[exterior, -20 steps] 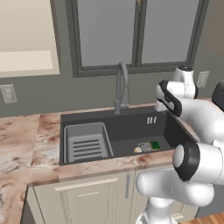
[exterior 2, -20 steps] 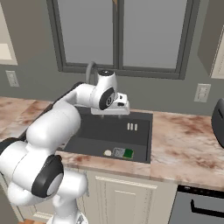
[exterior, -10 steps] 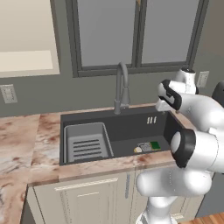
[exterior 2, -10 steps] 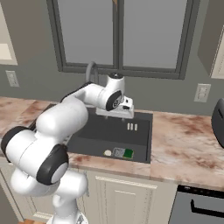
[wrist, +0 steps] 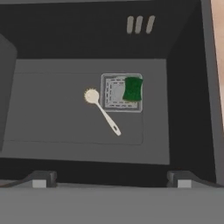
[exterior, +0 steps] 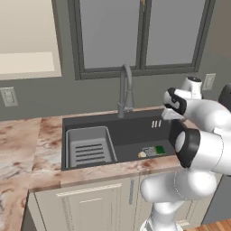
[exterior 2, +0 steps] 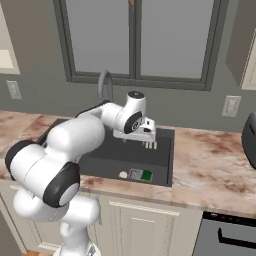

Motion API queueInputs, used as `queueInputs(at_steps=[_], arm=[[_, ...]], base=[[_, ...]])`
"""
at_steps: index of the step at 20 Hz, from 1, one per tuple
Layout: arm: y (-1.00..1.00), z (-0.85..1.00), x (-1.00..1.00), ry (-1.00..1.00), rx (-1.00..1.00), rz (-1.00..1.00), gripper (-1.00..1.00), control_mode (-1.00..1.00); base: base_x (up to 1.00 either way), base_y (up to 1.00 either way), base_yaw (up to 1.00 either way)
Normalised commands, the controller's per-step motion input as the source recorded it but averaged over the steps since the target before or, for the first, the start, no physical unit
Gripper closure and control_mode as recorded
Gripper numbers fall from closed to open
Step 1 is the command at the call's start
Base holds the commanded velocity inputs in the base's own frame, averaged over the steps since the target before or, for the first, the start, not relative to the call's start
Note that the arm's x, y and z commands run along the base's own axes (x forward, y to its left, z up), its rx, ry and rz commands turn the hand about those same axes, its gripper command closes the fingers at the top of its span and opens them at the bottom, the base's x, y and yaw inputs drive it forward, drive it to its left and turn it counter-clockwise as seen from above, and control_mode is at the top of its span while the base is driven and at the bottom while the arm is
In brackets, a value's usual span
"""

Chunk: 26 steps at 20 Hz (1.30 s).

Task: Pick up the dish brush and sponge from the sink, and place them back in the cabinet, and close the cabinet door.

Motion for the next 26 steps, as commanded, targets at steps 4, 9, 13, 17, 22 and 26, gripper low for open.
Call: queueInputs(at_steps=[4, 9, 13, 17, 22, 26], arm=[[0.0, -0.35, 0.01, 0.0, -0.01, -0.01, -1.0, -1.0], [0.0, -0.32, 0.09, 0.0, -0.02, 0.0, -1.0, -1.0], [0.0, -0.31, 0.17, 0.0, -0.02, 0.0, -1.0, -1.0], [0.0, -0.25, 0.23, 0.0, -0.01, 0.0, -1.0, -1.0], [0.0, -0.15, 0.24, 0.0, 0.0, 0.0, -1.0, -1.0], [-0.02, -0.16, 0.21, 0.0, 0.0, 0.0, -1.0, -1.0]], base=[[0.0, 0.0, 0.0], [0.0, 0.0, 0.0], [0.0, 0.0, 0.0], [0.0, 0.0, 0.0], [0.0, 0.0, 0.0], [0.0, 0.0, 0.0]])
